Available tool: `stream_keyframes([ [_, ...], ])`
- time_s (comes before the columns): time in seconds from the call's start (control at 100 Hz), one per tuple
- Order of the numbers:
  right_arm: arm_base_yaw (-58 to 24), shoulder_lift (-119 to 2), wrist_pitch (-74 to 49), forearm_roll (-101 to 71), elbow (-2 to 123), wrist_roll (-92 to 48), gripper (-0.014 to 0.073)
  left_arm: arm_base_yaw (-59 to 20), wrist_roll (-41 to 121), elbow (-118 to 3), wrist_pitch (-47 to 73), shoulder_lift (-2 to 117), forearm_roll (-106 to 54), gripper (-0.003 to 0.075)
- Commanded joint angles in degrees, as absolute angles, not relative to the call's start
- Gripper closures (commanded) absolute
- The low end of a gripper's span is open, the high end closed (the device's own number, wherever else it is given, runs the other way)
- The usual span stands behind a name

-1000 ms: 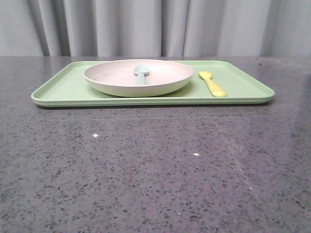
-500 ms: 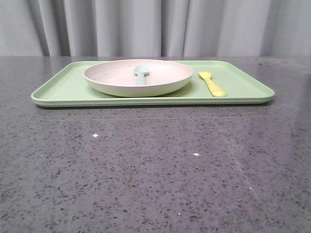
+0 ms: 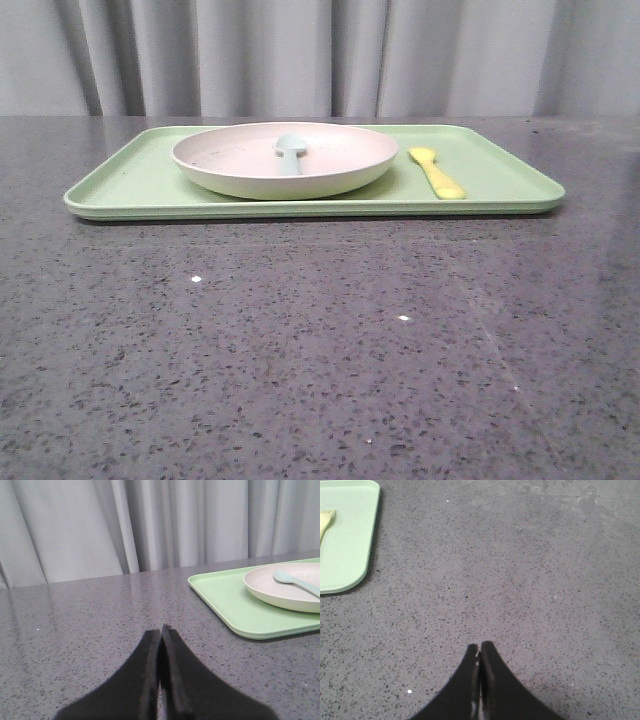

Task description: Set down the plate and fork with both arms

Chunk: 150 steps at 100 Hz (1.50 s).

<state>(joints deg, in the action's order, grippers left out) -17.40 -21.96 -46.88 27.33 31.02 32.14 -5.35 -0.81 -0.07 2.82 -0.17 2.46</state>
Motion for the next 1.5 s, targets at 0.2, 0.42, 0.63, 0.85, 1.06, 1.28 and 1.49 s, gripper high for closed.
stream_keyframes([
  [0.2,-16.9,-22.3,-43.3,30.7,32.3,32.0,0.0713,-5.8,-1.4,0.7,-1.5,-2.0,2.4,0.0741],
  [0.42,-16.9,-19.1,-42.3,28.4,31.8,28.6,0.0713,-5.8,-1.4,0.7,-1.5,-2.0,2.4,0.0741],
  [0.63,-16.9,-12.3,-39.6,25.2,27.6,23.7,0.0713,-5.8,-1.4,0.7,-1.5,-2.0,2.4,0.0741],
  [0.85,-16.8,-3.7,-32.5,23.3,21.6,22.9,0.0713,-5.8,-1.4,0.7,-1.5,-2.0,2.4,0.0741],
  [1.06,-16.5,2.0,-31.1,17.1,17.7,14.8,0.0713,-5.8,-1.4,0.7,-1.5,-2.0,2.4,0.0741],
  [1.28,-10.7,1.9,-26.5,7.1,15.9,2.3,0.0713,-5.8,-1.4,0.7,-1.5,-2.0,2.4,0.0741],
  [1.49,-3.0,1.9,-16.7,-3.1,11.0,-3.9,0.0713,-5.8,-1.4,0.7,-1.5,-2.0,2.4,0.0741],
])
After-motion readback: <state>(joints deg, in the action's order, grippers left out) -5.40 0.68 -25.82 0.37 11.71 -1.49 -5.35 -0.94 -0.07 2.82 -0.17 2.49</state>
